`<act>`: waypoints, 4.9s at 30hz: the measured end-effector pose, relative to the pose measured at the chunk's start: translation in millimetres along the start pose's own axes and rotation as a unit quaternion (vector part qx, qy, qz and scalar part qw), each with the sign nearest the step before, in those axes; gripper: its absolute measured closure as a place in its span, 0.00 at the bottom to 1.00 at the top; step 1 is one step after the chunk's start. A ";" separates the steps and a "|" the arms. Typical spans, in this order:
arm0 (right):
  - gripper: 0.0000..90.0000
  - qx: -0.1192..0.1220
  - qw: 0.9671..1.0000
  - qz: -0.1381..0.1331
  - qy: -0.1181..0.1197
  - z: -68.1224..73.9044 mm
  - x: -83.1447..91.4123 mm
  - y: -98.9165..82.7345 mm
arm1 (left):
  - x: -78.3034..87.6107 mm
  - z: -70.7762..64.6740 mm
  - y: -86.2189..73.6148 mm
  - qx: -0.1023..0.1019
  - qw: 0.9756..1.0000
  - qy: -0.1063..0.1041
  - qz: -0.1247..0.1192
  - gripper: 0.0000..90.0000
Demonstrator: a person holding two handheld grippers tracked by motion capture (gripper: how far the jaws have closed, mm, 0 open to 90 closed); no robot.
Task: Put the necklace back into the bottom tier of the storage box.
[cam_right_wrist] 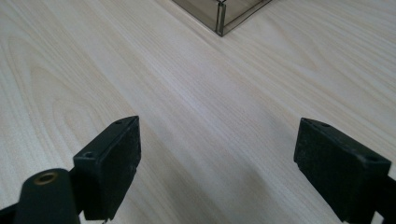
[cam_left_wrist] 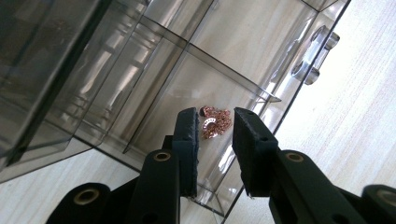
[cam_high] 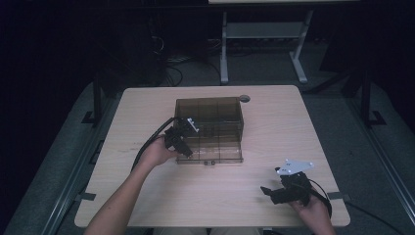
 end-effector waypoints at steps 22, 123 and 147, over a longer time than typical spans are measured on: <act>0.16 -0.002 1.000 0.000 -0.002 1.6 -0.5 2.1 | 18.5 1.0 -10.0 0.007 1.000 -0.002 -0.026 0.72; 0.16 -0.028 0.999 0.010 -0.030 -5.3 -9.8 -3.9 | 43.7 -1.0 -95.9 0.026 0.996 0.002 -0.083 0.40; 0.16 -0.030 0.999 0.014 -0.033 -5.7 -12.2 -5.1 | 39.9 -10.3 -123.3 0.029 0.996 -0.004 -0.090 0.39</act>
Point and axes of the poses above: each handheld gripper's, and its own axes: x roughly backward along the jaws, y roughly out of its top, z roughly to its left, the point moved 7 cm from there along -x, roughly forward along the jaws, and after that the axes turned 13 degrees about x, right-handed, at the moved point
